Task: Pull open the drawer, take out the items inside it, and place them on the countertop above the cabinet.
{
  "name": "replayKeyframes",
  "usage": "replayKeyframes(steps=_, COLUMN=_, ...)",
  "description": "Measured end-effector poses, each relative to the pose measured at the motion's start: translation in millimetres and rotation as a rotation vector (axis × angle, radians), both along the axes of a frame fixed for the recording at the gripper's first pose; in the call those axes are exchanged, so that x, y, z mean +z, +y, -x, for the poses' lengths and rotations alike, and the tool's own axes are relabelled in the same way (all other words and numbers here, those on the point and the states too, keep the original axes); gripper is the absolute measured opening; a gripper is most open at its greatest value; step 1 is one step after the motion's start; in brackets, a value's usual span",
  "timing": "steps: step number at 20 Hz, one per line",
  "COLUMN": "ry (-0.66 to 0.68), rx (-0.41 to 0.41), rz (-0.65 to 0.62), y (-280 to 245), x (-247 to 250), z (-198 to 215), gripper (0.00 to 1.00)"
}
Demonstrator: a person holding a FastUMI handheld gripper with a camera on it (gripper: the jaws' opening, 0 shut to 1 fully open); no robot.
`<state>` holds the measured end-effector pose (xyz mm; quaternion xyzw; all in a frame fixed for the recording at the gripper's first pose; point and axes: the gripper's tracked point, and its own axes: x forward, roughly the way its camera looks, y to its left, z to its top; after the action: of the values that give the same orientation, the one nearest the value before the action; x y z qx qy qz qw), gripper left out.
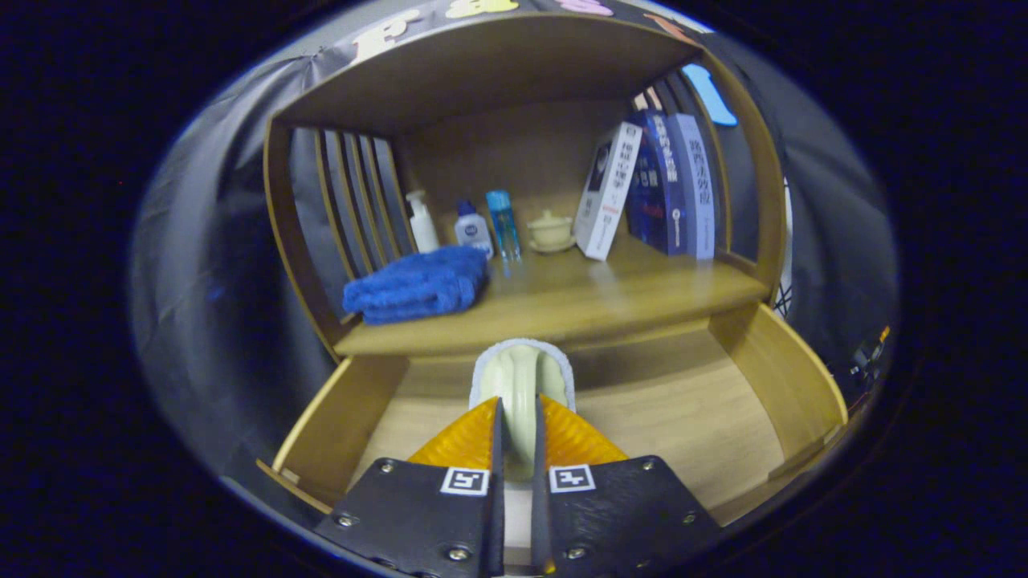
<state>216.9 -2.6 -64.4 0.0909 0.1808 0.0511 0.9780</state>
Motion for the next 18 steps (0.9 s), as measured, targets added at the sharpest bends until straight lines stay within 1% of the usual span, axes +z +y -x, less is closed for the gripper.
replayKeyframes(steps=4, ry=-0.138, rx=-0.017, rz=0.016, y=-1.7, x=55.6, z=-17.9, gripper=0.13)
replayKeyframes(steps=6, ry=-0.152, rx=-0.04, rz=0.019, y=-2.8, x=64.3, z=-31.6, gripper=0.13)
replayKeyframes(steps=9, ry=-0.103, rx=-0.08, rz=0.046, y=-7.8, x=54.3, z=-68.6, gripper=0.13)
replayKeyframes(steps=12, ry=-0.045, rx=-0.151, rz=0.157, y=-31.0, x=28.2, z=-102.0, gripper=0.13)
replayKeyframes(steps=13, ry=-0.025, rx=-0.166, rz=0.159, y=-34.0, x=18.5, z=-109.9, gripper=0.13)
replayKeyframes(steps=14, ry=-0.024, rx=-0.174, rz=0.173, y=-36.7, x=15.9, z=-115.1, gripper=0.13)
replayKeyframes(steps=15, ry=-0.059, rx=-0.169, rz=0.172, y=-34.6, x=23.3, z=-118.8, gripper=0.14)
replayKeyframes(steps=16, ry=-0.057, rx=-0.167, rz=0.191, y=-36.5, x=13.6, z=-130.7, gripper=0.14)
replayKeyframes(steps=18, ry=-0.115, rx=-0.198, rz=0.249, y=-38.8, x=16.8, z=-144.7, gripper=0.14)
